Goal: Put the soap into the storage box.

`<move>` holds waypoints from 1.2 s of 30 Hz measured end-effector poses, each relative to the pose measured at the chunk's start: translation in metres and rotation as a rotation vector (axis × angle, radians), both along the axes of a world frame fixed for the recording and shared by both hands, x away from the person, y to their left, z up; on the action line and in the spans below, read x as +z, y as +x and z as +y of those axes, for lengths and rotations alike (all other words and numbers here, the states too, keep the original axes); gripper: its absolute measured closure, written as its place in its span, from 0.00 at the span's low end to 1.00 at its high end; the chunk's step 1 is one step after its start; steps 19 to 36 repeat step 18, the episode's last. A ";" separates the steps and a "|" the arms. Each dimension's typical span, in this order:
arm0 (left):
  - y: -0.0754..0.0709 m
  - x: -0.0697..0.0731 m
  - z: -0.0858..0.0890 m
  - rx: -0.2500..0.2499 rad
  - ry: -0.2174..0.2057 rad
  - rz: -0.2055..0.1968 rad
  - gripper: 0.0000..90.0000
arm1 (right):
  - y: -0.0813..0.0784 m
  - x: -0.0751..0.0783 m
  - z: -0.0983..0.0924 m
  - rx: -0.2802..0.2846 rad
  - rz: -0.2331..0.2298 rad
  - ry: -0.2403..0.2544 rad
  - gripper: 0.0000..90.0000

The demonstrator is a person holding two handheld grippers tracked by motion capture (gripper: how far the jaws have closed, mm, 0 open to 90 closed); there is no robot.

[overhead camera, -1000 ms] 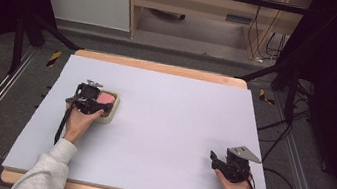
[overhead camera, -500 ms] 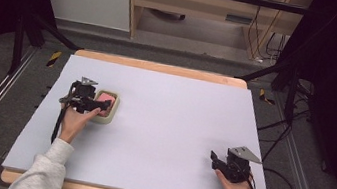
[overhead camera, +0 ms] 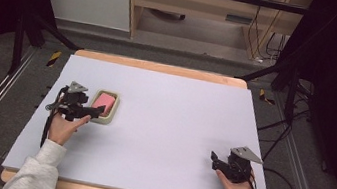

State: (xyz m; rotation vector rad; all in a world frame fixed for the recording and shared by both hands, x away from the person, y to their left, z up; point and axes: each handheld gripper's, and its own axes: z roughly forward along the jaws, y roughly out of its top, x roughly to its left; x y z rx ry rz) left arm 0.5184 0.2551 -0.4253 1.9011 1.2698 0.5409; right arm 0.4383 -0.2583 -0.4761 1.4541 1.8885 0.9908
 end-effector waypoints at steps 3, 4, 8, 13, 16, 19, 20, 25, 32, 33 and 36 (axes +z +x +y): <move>-0.009 -0.006 0.006 -0.009 -0.001 0.001 0.24 | 0.000 0.000 -0.003 -0.006 0.005 -0.009 0.27; -0.012 -0.008 0.008 -0.012 -0.003 0.001 0.23 | 0.000 -0.001 -0.003 -0.010 0.007 -0.013 0.27; -0.023 -0.013 0.020 -0.013 -0.005 -0.007 0.23 | 0.001 -0.001 -0.006 -0.016 0.016 -0.024 0.25; -0.038 -0.024 0.034 -0.005 -0.016 -0.020 0.23 | 0.000 -0.001 -0.010 -0.027 0.023 -0.029 0.24; -0.044 -0.030 0.040 0.004 -0.002 -0.010 0.23 | 0.000 0.000 -0.009 -0.026 0.022 -0.030 0.24; -0.048 -0.034 0.044 0.015 -0.004 -0.002 0.23 | -0.001 0.000 -0.009 -0.024 0.026 -0.037 0.24; -0.048 -0.034 0.044 0.015 -0.004 -0.002 0.23 | -0.001 0.000 -0.009 -0.024 0.026 -0.037 0.24; -0.048 -0.034 0.044 0.015 -0.004 -0.002 0.23 | -0.001 0.000 -0.009 -0.024 0.026 -0.037 0.24; -0.048 -0.034 0.044 0.015 -0.004 -0.002 0.23 | -0.001 0.000 -0.009 -0.024 0.026 -0.037 0.24; -0.048 -0.034 0.044 0.015 -0.004 -0.002 0.23 | -0.001 0.000 -0.009 -0.024 0.026 -0.037 0.24; -0.048 -0.034 0.044 0.015 -0.004 -0.002 0.23 | -0.001 0.000 -0.009 -0.024 0.026 -0.037 0.24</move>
